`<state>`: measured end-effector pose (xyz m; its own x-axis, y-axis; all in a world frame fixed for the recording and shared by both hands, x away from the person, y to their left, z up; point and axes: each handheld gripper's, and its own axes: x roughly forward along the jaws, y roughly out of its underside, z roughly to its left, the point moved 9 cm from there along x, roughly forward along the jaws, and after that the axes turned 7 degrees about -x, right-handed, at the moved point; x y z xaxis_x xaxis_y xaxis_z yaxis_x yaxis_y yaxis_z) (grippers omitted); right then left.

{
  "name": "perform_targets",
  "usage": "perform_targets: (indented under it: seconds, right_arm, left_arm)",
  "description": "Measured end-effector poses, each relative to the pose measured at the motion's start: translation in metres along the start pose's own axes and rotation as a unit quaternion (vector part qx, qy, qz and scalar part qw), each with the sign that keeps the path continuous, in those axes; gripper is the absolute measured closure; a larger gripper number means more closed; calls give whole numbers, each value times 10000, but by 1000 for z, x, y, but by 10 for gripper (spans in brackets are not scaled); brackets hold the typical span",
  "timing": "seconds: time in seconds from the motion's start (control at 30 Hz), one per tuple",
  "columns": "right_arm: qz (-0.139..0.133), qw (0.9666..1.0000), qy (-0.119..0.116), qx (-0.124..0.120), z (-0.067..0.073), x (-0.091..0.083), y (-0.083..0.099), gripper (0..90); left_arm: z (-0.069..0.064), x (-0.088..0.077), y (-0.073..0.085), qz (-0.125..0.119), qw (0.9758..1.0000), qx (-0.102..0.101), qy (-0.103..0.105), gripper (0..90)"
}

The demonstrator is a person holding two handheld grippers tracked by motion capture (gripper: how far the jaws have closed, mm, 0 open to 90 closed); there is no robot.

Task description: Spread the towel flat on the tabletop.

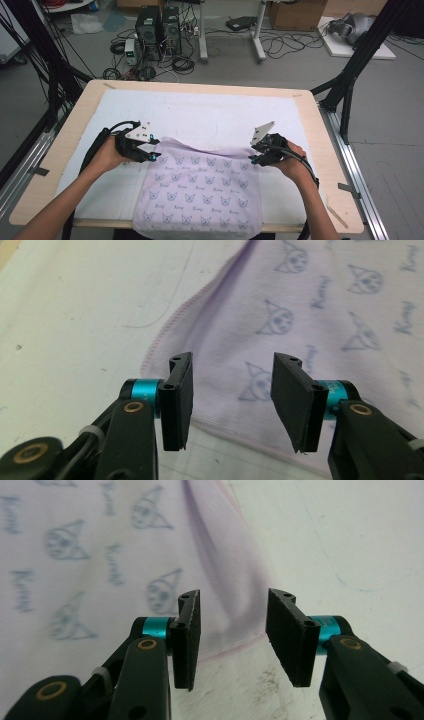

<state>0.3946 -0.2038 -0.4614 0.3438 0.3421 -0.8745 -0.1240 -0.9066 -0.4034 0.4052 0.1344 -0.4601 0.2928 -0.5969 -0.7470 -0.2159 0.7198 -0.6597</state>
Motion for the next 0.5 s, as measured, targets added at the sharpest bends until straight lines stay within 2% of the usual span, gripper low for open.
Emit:
perform_targets:
  seconds: [0.07,0.17,0.23,0.27,0.33,0.47,0.5]
  right_arm:
    - [58,10000,-68,-19,-5,8,1,586]
    - [103,9999,-115,-12,-13,16,3,597]
    - [199,9997,-158,-40,-17,21,5,602]
    - [226,9995,-212,-45,-18,24,5,608]
    - [230,9991,-357,-47,-21,28,4,618]
    - [351,9977,-564,-96,-22,35,3,738]
    - [359,9976,-588,-109,-22,37,3,789]
  left_arm:
    - [9,7,0,135,9999,12,20,518]
    - [18,15,-4,198,9998,5,90,514]
    - [23,19,-4,320,9993,12,203,510]
    - [26,21,-5,324,9993,19,157,510]
    - [34,25,-4,320,9992,-108,200,504]
    - [40,34,2,490,9980,-230,318,507]
    - [40,38,4,615,9973,-242,332,521]
